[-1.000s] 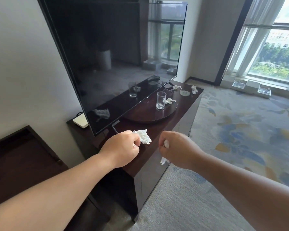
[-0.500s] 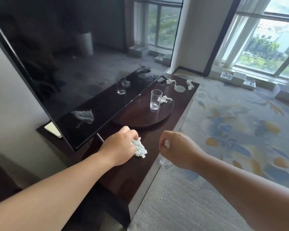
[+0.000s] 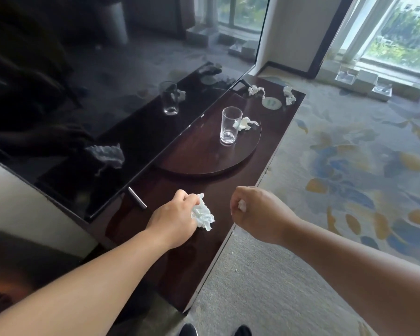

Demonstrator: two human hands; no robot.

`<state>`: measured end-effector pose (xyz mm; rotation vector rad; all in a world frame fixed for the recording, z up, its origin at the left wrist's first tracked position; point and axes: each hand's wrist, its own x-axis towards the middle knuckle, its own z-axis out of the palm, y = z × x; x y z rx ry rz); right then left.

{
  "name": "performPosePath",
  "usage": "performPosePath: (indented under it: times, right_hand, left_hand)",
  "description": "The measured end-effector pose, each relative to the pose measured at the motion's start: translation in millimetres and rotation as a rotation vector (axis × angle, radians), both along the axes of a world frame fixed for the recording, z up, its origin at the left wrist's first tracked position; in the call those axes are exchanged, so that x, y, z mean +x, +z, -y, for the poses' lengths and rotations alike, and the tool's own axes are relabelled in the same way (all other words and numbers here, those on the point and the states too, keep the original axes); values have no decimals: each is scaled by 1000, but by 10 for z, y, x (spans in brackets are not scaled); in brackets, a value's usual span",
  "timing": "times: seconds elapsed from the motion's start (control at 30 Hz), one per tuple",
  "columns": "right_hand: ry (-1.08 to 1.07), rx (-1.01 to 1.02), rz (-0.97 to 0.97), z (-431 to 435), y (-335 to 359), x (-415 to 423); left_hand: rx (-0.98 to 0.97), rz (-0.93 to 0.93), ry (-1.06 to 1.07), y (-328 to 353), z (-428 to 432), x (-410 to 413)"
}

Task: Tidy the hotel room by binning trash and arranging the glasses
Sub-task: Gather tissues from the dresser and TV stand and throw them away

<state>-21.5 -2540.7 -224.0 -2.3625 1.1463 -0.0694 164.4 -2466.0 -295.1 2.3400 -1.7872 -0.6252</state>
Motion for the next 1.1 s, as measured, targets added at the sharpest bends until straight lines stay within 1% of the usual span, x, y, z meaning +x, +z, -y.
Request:
performPosePath:
  times: [0.2, 0.33, 0.5, 0.6, 0.8, 0.97, 1.1]
  right_hand:
    - [34, 56, -14, 222, -289, 56]
    - [54, 87, -33, 321, -451, 65]
    - [65, 110, -33, 425, -562, 48]
    - [67, 115, -35, 472, -599, 25]
    - [59, 116, -30, 517, -617, -17]
    - [52, 112, -13, 556, -507, -61]
    - [40, 82, 10, 602, -309, -128]
  left_hand:
    - [72, 25, 20, -322, 185, -81]
    - [142, 79, -8, -492, 285, -97]
    - [227, 86, -20, -686, 310, -90]
    - [230, 89, 0, -753, 314, -114]
    - [259, 177, -19, -747, 370, -133]
    - [148, 149, -19, -570, 438, -199]
    - [63, 52, -16, -308, 544, -260]
